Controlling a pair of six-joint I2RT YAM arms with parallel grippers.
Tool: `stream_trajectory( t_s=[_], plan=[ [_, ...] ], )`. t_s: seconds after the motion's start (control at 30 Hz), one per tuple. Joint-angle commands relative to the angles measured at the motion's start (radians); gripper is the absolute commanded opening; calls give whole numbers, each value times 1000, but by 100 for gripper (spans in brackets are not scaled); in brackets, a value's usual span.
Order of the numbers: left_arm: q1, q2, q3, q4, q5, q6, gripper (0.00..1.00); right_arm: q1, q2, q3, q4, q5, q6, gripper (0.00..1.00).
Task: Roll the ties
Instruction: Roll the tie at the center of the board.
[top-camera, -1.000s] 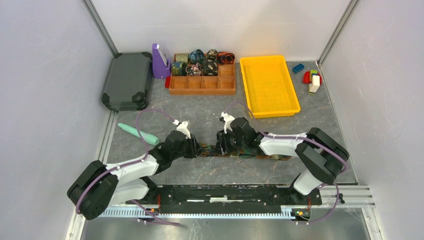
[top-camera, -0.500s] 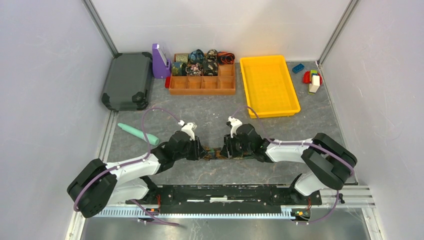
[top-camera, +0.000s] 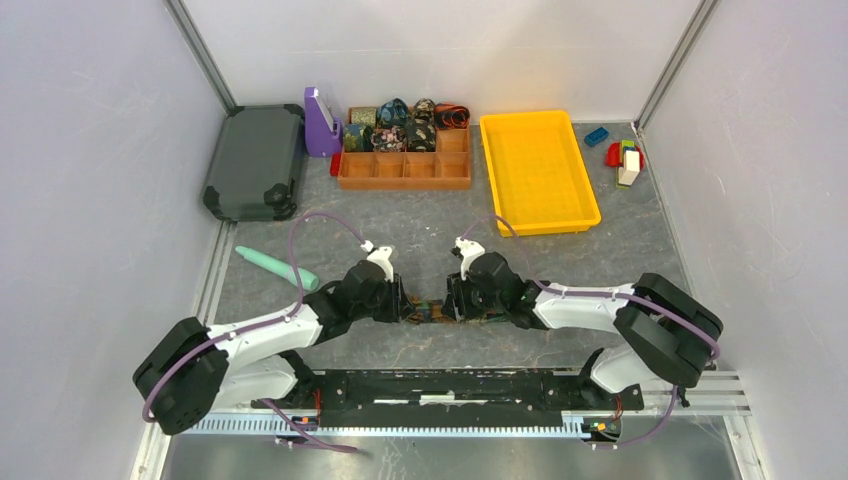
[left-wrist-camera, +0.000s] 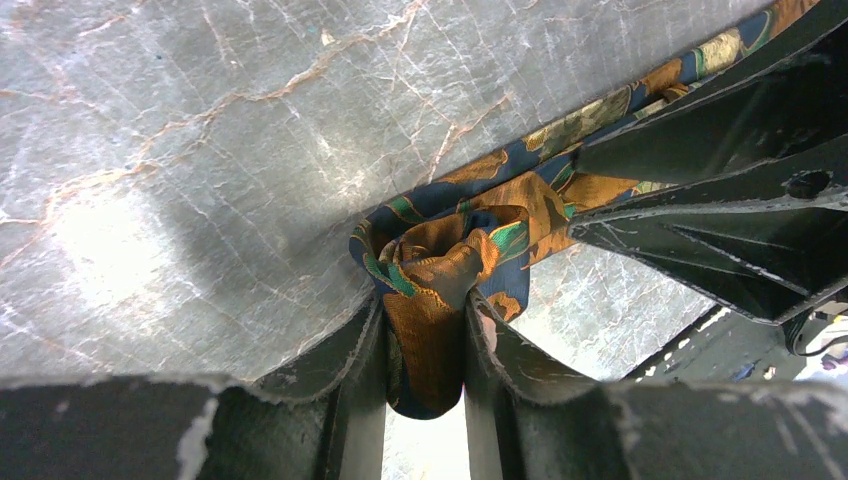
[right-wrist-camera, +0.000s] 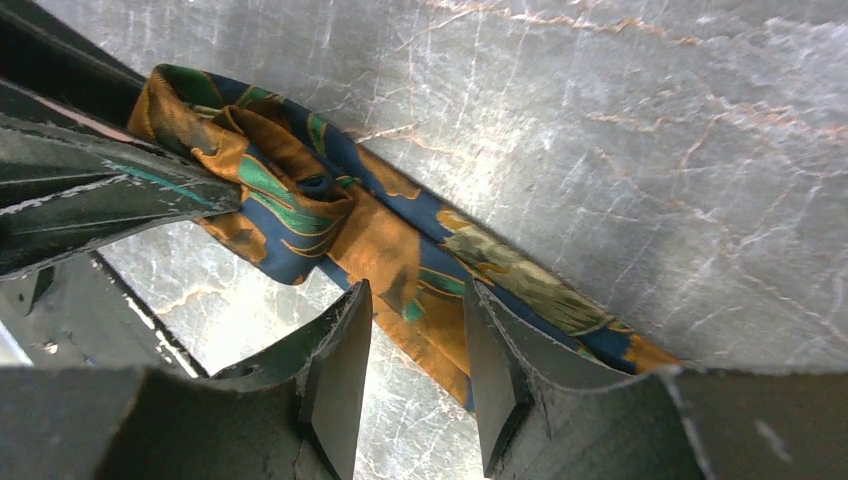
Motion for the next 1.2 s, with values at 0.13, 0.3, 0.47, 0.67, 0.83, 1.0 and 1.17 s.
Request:
stream_trajectory(
  t_s=[0.13, 0.3, 0.47, 0.67, 0.83, 1.0, 1.17],
  plan=[
    [-5, -51, 93, -179, -101, -3, 35, -3, -33, 167, -199, 170, -134, 47],
    [-5, -51, 108, -198, -108, -3, 35, -23, 31, 174, -182, 178, -155, 43],
    [-5, -53, 116, -213, -119, -2, 35, -25, 59, 118, -150, 157, -120, 41],
    [-5, -52, 129, -235, -144, 6, 35, -19, 30, 48, -129, 131, -48, 40],
    [-5, -48, 142, -254, -153, 16, 35, 1, 19, 19, -125, 114, -18, 41],
    [-5, -47, 157, -277, -164, 29, 35, 3, -4, 44, -156, 144, -27, 42],
    [-5, -46, 188, -332, -192, 50, 35, 3, -20, 151, -232, 209, -109, 45]
  ],
)
